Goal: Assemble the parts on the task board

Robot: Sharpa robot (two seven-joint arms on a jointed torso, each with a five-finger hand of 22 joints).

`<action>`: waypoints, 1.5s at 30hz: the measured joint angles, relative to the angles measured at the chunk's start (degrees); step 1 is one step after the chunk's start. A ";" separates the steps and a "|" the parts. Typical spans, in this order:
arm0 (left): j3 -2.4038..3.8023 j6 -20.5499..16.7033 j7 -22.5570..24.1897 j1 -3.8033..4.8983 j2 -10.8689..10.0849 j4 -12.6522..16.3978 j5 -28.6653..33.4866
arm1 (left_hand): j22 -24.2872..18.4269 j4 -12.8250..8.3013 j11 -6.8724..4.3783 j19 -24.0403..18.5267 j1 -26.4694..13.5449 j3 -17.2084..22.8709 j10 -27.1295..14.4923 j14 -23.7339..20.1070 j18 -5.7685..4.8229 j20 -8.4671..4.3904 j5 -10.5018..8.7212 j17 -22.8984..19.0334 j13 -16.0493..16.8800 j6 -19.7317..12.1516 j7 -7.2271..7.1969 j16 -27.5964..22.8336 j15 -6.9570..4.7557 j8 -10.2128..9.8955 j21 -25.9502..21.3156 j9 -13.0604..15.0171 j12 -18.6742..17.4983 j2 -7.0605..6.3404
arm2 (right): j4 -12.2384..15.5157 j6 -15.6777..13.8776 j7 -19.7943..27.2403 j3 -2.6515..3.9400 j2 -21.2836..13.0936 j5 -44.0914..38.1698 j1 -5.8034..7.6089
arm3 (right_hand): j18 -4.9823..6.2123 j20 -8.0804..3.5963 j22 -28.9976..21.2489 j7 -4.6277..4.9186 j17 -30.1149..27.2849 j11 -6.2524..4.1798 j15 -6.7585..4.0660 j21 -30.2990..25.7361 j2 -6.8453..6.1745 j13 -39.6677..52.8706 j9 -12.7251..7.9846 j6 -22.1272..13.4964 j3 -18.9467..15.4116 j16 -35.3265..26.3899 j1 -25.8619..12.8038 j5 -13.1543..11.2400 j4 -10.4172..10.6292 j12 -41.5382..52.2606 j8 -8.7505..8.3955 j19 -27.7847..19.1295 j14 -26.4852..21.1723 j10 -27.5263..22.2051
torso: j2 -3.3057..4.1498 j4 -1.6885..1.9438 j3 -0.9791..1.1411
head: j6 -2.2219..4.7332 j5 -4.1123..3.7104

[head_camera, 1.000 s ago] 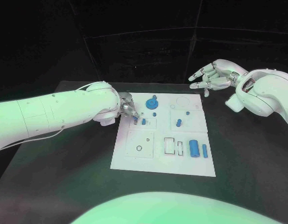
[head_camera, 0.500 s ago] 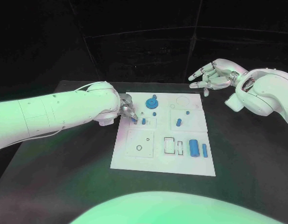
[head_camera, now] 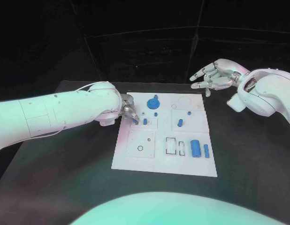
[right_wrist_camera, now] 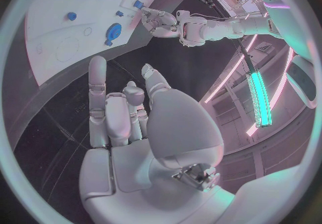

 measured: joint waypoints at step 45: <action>-0.16 0.73 -0.18 -0.14 0.07 0.40 -0.11 | 0.20 -0.51 -0.42 0.00 -1.24 0.49 0.43 0.00 0.00 0.00 0.01 0.00 0.32 0.67 -0.63 0.00 0.00 0.83 0.24 0.30 0.40 -1.23 | -0.14 0.38 -0.01 0.00 0.18 -0.11 0.00 | 0.00 0.09 -0.03 0.00 0.00 0.00 0.00 -0.12 0.00 0.00 0.00 0.00 0.00 0.00 0.00 0.00 0.00 0.00 0.00 0.09 0.00 0.00 | -0.02 -0.03 0.00 | -0.56 -0.21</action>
